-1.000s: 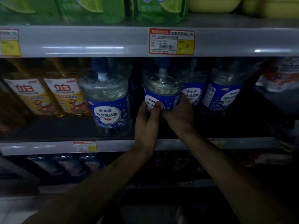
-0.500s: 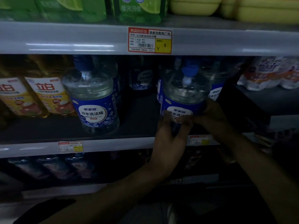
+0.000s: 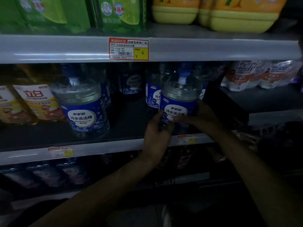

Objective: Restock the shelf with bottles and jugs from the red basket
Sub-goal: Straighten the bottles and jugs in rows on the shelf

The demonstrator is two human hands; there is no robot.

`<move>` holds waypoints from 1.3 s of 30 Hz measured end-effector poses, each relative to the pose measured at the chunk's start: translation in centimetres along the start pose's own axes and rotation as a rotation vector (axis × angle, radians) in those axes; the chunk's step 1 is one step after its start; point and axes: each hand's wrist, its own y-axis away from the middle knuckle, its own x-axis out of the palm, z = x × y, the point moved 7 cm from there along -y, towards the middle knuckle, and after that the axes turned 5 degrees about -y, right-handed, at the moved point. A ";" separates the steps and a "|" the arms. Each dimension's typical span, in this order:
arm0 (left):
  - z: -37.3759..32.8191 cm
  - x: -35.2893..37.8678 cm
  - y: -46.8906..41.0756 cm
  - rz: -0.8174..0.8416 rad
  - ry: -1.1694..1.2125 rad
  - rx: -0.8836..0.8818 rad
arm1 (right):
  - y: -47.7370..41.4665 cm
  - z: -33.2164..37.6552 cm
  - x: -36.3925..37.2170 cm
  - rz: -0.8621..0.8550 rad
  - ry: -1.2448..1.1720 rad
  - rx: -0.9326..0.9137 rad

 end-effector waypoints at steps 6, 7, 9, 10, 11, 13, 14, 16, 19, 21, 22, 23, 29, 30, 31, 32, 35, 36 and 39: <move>0.7 -2.6 -0.4 -0.034 -0.082 -0.009 | 2.8 -0.6 -0.4 -0.203 0.203 0.098; 0.7 -3.1 -0.4 -0.048 -0.091 -0.002 | 3.2 -0.3 0.0 -0.188 0.220 0.088; 0.7 -4.2 -0.4 -0.081 -0.085 0.011 | 4.0 0.6 0.7 -0.172 0.211 0.069; 0.6 -4.8 -0.3 -0.094 -0.077 0.012 | 4.2 0.9 1.0 -0.163 0.200 0.059; 0.5 -5.3 -0.2 -0.101 -0.076 0.016 | 4.6 1.5 1.5 -0.151 0.191 0.045; 0.3 -6.1 -0.1 -0.101 -0.086 0.022 | 5.3 2.5 2.4 -0.130 0.193 0.040; 0.1 -6.4 0.0 -0.099 -0.093 0.030 | 5.4 2.7 2.9 -0.126 0.200 0.041; -0.1 -7.1 0.0 -0.103 -0.116 0.048 | 5.6 3.2 4.2 -0.100 0.194 0.044; -0.3 -8.1 -0.2 -0.129 -0.182 0.078 | 5.8 4.3 6.8 -0.020 0.194 -0.003; -0.3 -8.9 -0.5 -0.181 -0.217 0.105 | 5.6 5.1 8.6 0.042 0.211 -0.052; -0.3 -9.4 -0.7 -0.214 -0.217 0.118 | 5.1 5.3 9.4 0.063 0.209 -0.073; -0.5 -9.7 -0.7 -0.244 -0.210 0.125 | 4.6 5.4 10.2 0.075 0.211 -0.085; 0.5 -10.6 -2.6 -0.326 -0.190 0.089 | 0.0 3.9 14.4 0.027 0.147 -0.065; 0.7 -10.6 -3.1 -0.336 -0.194 0.081 | -0.8 3.7 15.0 0.009 0.116 -0.051; 0.9 -10.7 -3.6 -0.347 -0.196 0.072 | -1.6 3.4 15.6 -0.006 0.074 -0.035; 1.1 -10.8 -4.2 -0.356 -0.188 0.068 | -2.4 3.1 16.2 -0.019 0.029 -0.014; 1.9 -11.1 -5.8 -0.381 -0.165 0.037 | -4.3 2.3 17.6 -0.066 -0.145 0.034; 2.3 -11.3 -6.4 -0.388 -0.154 0.026 | -4.7 2.1 18.1 -0.073 -0.201 0.045; 2.6 -11.3 -7.6 -0.387 -0.090 -0.010 | -5.5 1.9 19.6 -0.079 -0.326 0.038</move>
